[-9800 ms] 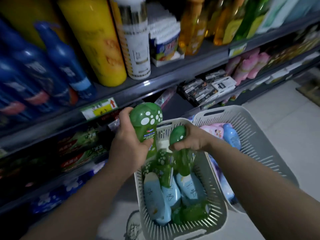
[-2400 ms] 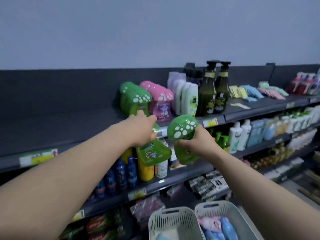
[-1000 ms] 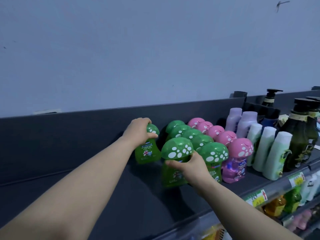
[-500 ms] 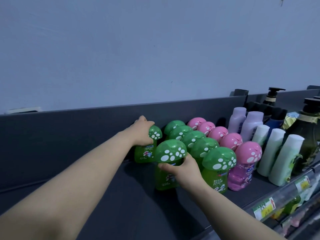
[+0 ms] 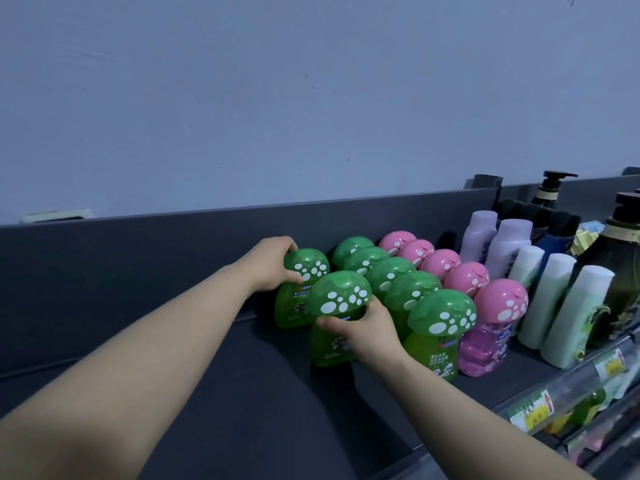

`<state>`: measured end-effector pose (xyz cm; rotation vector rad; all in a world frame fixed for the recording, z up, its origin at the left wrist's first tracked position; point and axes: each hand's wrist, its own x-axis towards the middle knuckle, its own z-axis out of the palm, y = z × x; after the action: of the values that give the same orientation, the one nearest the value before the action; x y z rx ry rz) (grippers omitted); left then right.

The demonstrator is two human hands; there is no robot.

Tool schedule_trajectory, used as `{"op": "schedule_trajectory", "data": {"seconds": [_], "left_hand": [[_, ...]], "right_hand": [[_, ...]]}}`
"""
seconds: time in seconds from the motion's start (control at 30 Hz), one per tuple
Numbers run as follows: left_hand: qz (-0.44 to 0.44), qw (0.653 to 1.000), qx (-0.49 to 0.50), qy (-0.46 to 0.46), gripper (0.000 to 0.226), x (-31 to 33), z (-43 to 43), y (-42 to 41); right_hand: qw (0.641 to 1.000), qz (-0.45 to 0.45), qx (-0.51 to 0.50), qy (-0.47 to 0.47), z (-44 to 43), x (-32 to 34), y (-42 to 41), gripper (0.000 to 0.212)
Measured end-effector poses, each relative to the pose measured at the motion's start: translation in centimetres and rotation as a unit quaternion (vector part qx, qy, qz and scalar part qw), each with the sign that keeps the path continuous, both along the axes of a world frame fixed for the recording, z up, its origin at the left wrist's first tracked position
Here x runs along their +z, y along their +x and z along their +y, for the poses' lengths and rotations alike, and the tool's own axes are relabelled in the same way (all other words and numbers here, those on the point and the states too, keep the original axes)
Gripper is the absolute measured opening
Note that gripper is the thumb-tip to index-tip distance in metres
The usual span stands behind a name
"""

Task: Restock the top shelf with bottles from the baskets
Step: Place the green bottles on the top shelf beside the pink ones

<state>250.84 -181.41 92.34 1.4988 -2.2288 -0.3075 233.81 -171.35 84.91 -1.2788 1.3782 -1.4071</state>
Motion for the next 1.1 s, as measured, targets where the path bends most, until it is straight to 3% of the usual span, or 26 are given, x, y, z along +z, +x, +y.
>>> {"op": "schedule_trajectory", "data": {"seconds": [0.2,0.5,0.73,1.1], "left_hand": [[0.070,0.997,-0.021,-0.009,0.051,-0.1,3.6,-0.1],[0.085,0.995,-0.046,-0.004,0.045,-0.9,7.1,-1.9],[0.040,0.999,-0.026,-0.016,0.049,-0.6,7.9,-2.6],[-0.059,0.997,-0.024,-0.034,0.051,-0.1,9.2,-3.3]], "right_hand": [[1.000,0.001,0.026,-0.016,2.5,0.1,-0.4,0.046],[0.999,-0.007,0.028,0.013,5.5,-0.2,-2.0,0.044],[0.998,-0.014,0.045,0.040,5.5,-0.4,-2.8,0.051],[0.995,0.100,0.007,-0.002,7.4,-0.9,-2.5,0.053]]}}
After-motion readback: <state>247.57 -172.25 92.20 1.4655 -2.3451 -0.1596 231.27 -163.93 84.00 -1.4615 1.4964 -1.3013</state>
